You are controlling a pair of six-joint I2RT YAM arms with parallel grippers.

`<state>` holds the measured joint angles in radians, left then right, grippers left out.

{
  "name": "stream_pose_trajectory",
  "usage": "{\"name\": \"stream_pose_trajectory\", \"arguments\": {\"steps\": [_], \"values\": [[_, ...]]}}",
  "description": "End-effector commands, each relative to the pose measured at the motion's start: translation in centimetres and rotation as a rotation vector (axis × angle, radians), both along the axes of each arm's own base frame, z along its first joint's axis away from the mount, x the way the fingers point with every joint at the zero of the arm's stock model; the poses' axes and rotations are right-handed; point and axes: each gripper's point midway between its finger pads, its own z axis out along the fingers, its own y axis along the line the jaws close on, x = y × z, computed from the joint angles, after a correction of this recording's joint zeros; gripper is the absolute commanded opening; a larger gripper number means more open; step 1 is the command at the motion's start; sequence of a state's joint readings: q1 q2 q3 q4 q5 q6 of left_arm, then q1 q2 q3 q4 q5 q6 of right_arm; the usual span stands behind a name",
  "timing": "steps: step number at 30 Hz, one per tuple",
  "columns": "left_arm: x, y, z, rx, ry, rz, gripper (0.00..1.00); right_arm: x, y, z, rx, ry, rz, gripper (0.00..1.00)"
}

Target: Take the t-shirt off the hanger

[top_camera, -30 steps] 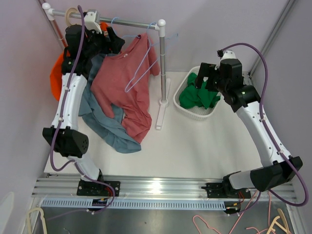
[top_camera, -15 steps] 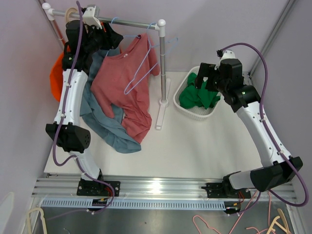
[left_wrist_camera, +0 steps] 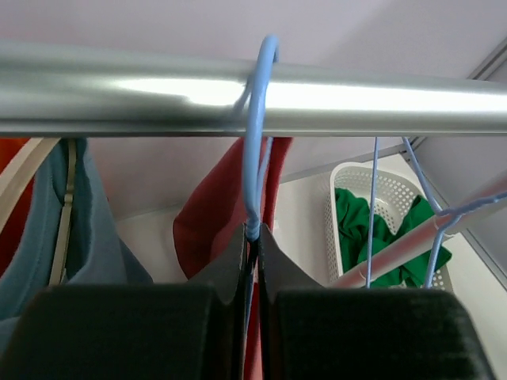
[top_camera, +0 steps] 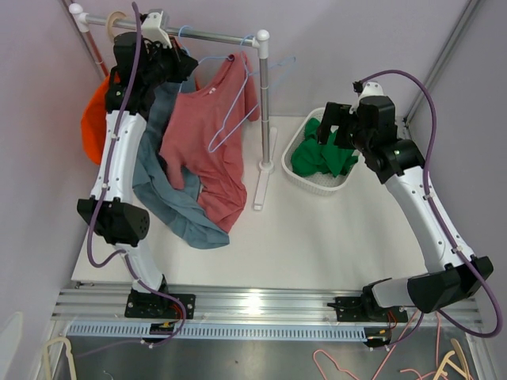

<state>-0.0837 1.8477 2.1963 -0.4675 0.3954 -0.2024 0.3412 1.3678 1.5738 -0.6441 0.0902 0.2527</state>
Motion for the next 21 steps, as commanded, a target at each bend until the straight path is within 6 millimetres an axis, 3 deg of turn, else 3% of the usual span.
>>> {"name": "stream_pose_trajectory", "arguments": {"steps": [1,9,14,17,19,21], "values": [[-0.4,-1.2,1.8,0.004,-0.039,-0.028,0.01,-0.6,0.3,2.2,0.034,-0.07,0.024,1.0],[-4.1,-1.8,8.8,-0.007,-0.174,-0.011,0.01,-0.9,0.3,2.5,0.039,-0.08,0.028,1.0],[-6.4,1.3,11.9,-0.002,-0.223,0.197,0.01,-1.1,0.3,2.4,0.043,-0.075,0.036,0.99],[-7.4,2.9,11.4,-0.006,-0.184,0.309,0.01,-1.7,1.4,2.3,0.053,-0.081,0.095,1.0],[-7.5,4.9,9.1,-0.028,-0.09,0.438,0.01,-2.7,4.1,2.4,0.093,-0.106,0.249,1.0],[-8.7,6.3,8.2,-0.052,-0.043,0.519,0.01,-4.1,6.8,4.5,0.141,-0.212,0.388,0.99]]}}
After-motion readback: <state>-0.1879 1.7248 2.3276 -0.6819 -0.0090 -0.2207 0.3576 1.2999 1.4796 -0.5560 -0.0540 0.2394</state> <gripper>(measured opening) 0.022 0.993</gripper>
